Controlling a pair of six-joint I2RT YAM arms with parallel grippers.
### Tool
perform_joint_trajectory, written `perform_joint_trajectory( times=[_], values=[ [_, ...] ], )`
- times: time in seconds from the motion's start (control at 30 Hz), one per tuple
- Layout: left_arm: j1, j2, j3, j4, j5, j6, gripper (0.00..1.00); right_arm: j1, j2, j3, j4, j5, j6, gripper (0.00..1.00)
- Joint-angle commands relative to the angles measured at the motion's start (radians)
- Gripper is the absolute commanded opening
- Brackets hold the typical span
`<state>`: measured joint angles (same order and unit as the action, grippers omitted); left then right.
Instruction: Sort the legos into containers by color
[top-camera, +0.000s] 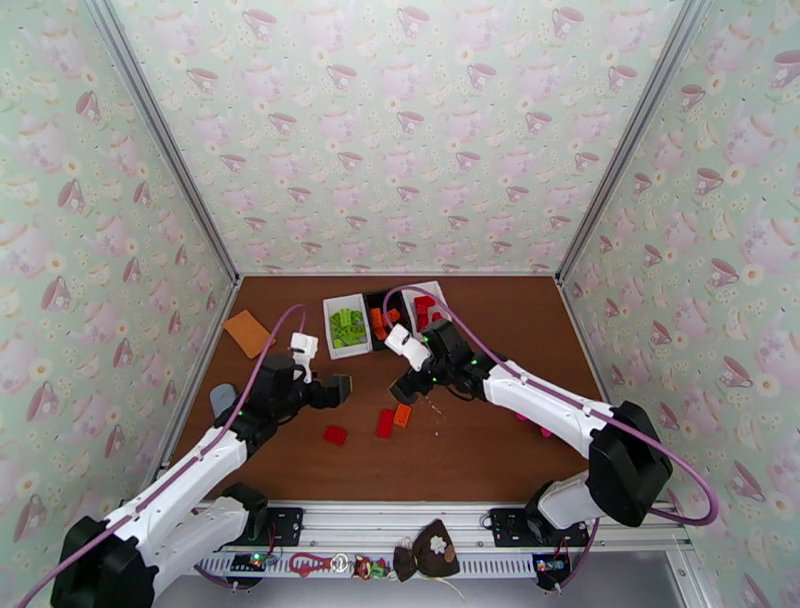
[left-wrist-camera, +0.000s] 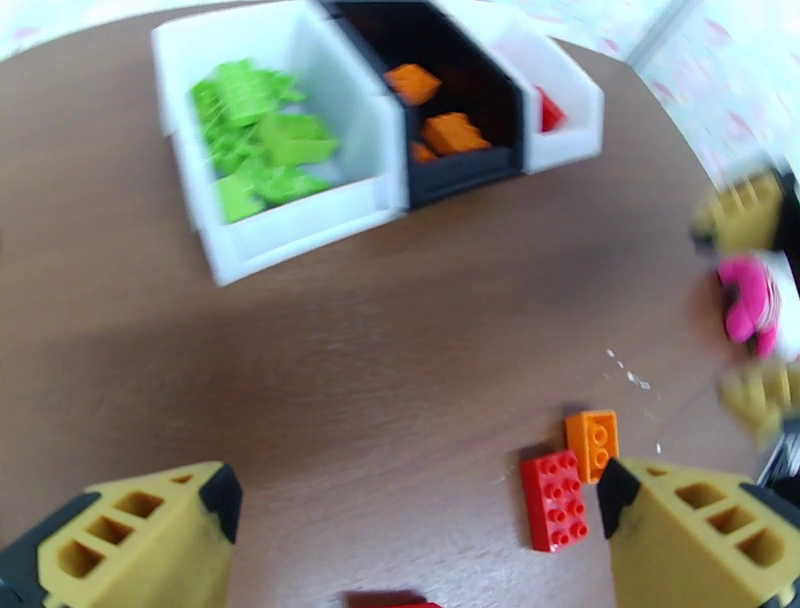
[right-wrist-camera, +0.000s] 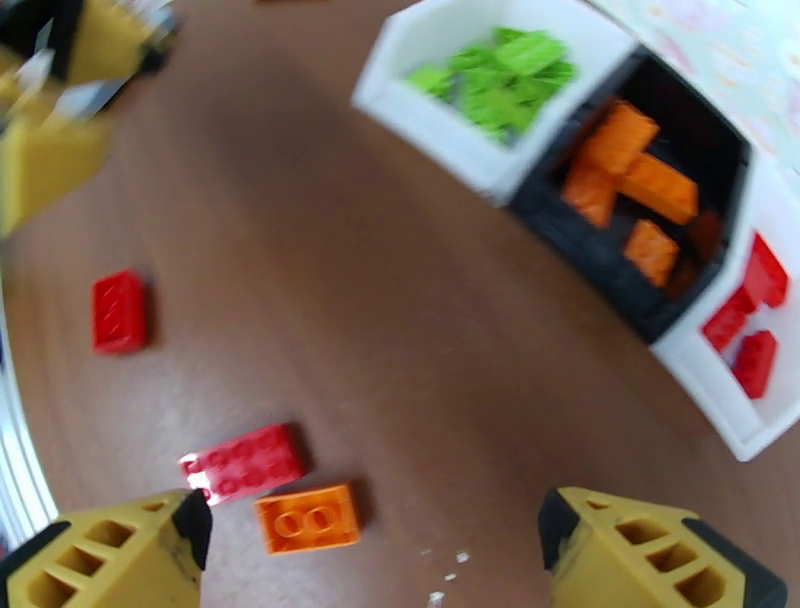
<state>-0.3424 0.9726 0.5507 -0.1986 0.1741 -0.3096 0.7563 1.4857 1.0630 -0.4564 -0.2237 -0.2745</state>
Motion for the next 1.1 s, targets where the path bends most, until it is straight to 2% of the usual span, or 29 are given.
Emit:
perform_joint_trajectory(
  times=[0.0, 0.4, 0.6, 0.77, 1.07],
  values=[
    [0.029, 0.018, 0.025, -0.039, 0.026, -0.060, 1.00, 0.040, 0.017, 0.021, -0.122, -0.047, -0.080, 0.93],
    [0.073, 0.034, 0.018, -0.066, -0.014, -0.102, 1.00, 0.143, 0.203, 0.095, -0.143, 0.003, -0.108, 0.93],
    [0.126, 0.039, 0.013, -0.103, -0.003, -0.161, 1.00, 0.181, 0.304, 0.151, -0.170, 0.053, -0.155, 0.94],
    [0.169, 0.046, 0.000, -0.114, 0.021, -0.195, 1.00, 0.187, 0.353, 0.166, -0.169, 0.064, -0.181, 0.94],
    [0.177, 0.050, -0.008, -0.097, 0.058, -0.182, 1.00, 0.188, 0.439, 0.202, -0.159, 0.068, -0.199, 0.91]
  ],
)
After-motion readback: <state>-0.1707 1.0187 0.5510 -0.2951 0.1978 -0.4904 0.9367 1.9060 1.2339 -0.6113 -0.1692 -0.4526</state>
